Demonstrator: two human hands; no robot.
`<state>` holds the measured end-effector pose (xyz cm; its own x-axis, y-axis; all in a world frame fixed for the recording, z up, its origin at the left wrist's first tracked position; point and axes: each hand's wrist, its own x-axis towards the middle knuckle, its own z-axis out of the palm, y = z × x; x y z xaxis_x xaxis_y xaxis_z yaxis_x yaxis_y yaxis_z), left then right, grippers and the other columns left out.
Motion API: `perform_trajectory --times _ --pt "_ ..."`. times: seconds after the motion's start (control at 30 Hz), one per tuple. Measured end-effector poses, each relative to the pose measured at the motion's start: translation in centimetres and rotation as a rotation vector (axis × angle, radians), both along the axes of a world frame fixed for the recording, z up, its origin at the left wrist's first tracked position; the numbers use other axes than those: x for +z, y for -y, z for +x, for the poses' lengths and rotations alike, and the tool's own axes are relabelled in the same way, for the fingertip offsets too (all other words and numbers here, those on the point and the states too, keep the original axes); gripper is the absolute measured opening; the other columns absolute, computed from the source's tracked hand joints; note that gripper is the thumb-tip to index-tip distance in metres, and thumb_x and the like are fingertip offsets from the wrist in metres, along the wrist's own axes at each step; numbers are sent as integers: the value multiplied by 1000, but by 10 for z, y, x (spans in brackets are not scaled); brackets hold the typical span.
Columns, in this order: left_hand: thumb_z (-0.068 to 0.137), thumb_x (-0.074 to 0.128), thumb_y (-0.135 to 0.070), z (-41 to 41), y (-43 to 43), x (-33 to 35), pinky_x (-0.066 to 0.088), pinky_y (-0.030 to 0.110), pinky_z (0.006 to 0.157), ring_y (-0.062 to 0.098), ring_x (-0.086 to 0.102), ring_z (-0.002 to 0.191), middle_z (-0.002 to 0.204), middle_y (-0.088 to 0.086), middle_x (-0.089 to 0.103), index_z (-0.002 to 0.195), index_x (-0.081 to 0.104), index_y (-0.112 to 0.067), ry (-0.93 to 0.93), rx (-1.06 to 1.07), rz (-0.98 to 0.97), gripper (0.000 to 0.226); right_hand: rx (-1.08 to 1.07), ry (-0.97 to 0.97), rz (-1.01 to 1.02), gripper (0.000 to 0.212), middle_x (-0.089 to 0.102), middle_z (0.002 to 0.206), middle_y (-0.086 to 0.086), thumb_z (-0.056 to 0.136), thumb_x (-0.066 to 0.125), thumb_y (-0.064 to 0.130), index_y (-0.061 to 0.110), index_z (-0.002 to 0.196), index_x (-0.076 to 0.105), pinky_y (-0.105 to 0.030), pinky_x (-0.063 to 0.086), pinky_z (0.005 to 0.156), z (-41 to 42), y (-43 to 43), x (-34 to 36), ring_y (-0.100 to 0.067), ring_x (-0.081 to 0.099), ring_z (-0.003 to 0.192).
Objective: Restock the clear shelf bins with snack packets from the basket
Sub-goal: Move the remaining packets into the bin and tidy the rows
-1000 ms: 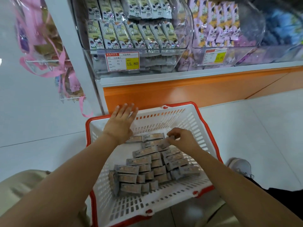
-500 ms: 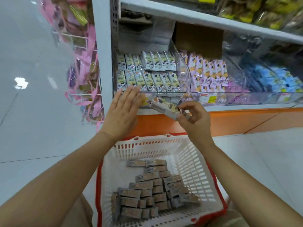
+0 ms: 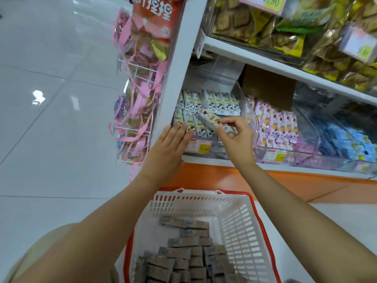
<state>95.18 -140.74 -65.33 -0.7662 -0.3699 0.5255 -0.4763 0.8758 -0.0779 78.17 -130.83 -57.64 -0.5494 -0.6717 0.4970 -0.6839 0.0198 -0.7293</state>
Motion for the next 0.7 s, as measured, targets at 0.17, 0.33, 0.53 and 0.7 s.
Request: perform_trajectory --times 0.17,0.33,0.53,0.7 --pt "79 31 -18 -1 1 -3 11 45 120 34 32 143 154 18 36 149 35 -4 -37 -22 33 71 -2 -87 141 16 62 99 -5 84 74 15 19 97 66 -25 49 77 -13 10 -9 -17 57 89" --pt "76 49 -16 -1 1 -6 10 45 120 34 29 144 155 18 34 150 25 -6 -50 -32 28 78 8 -85 206 23 58 101 -7 84 74 23 18 104 65 -26 45 77 -17 5 -14 -18 53 89" --pt "77 51 -15 -1 0 -5 10 44 119 33 29 145 155 17 34 151 28 -6 -55 -30 44 78 -57 -64 218 21 55 81 7 83 75 19 17 103 66 -28 46 67 -12 10 -8 -11 48 75" --pt "73 65 -10 -1 0 -5 9 44 120 34 31 143 153 18 36 150 30 -5 -64 -42 41 85 -82 -51 112 17 57 85 11 84 73 22 21 99 66 -21 46 70 -5 28 2 -7 50 79"
